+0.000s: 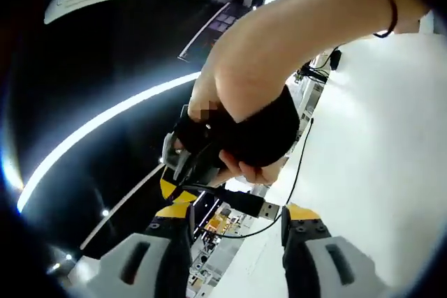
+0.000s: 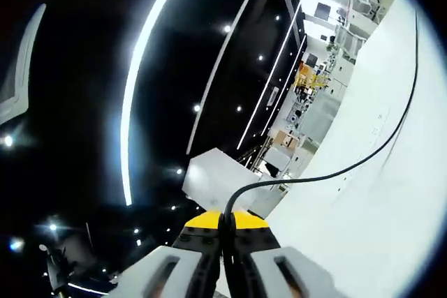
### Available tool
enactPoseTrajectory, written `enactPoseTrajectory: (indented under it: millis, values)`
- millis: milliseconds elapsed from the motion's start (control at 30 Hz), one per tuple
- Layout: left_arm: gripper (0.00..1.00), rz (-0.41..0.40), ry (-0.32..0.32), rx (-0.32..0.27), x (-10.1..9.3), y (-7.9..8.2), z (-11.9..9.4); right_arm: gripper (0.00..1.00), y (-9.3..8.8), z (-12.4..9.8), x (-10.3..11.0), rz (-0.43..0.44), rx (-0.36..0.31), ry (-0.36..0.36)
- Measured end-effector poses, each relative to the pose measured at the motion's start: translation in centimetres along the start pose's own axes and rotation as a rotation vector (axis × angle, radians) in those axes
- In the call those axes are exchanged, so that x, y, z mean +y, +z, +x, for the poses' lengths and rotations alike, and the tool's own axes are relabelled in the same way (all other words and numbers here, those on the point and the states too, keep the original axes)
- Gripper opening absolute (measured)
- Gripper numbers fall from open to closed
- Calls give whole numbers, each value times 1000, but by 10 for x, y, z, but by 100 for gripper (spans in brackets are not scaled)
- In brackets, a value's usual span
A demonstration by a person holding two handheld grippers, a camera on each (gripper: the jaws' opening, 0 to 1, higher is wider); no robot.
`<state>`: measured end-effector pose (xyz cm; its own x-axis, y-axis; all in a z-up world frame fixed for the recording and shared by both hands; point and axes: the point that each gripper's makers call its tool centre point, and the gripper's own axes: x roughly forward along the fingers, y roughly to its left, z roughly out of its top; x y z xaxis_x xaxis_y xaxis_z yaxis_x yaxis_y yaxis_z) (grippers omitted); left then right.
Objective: Find the data cable on the table. Grasp the USB connector end of the cable and insert it into the USB port on the table
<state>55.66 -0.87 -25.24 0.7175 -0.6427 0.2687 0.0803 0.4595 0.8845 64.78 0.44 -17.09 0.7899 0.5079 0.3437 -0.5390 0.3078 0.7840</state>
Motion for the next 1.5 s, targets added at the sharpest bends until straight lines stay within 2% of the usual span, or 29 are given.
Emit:
enactPoseTrajectory:
  millis: [300,433,533,633,733,867,967,1033,1200,1367,1500]
  values:
    - [41,65,0,-55,-1,12,-1,6,9,-1,-19,51,-44,-37]
    - [35,69,-11,-70,-3,16,-1,6,19,-7,-27,24,-74,-63]
    - [27,69,-18,-73,-2,17,-2,6,34,-13,-38,-33,-113,-99]
    - [20,73,2,-65,5,16,-2,6,40,-20,-46,-66,-125,-129]
    - [20,66,14,-50,9,12,-3,6,37,-24,-55,-67,-125,-149]
    - [19,95,5,-40,6,11,-3,6,30,-26,-65,-100,-115,-186]
    - [12,139,-23,-34,1,12,-3,6,28,-27,-69,-116,-105,-203]
    - [12,156,-28,-32,-1,11,-3,6,28,-28,-71,-129,-99,-210]
    - [12,197,-36,-38,-3,14,-3,6,27,-30,-71,-211,-79,-236]
    - [11,192,-51,-32,-4,14,-3,6,30,-30,-73,-261,-76,-247]
    - [11,188,-59,-26,-4,15,-4,6,28,-30,-79,-248,-65,-247]
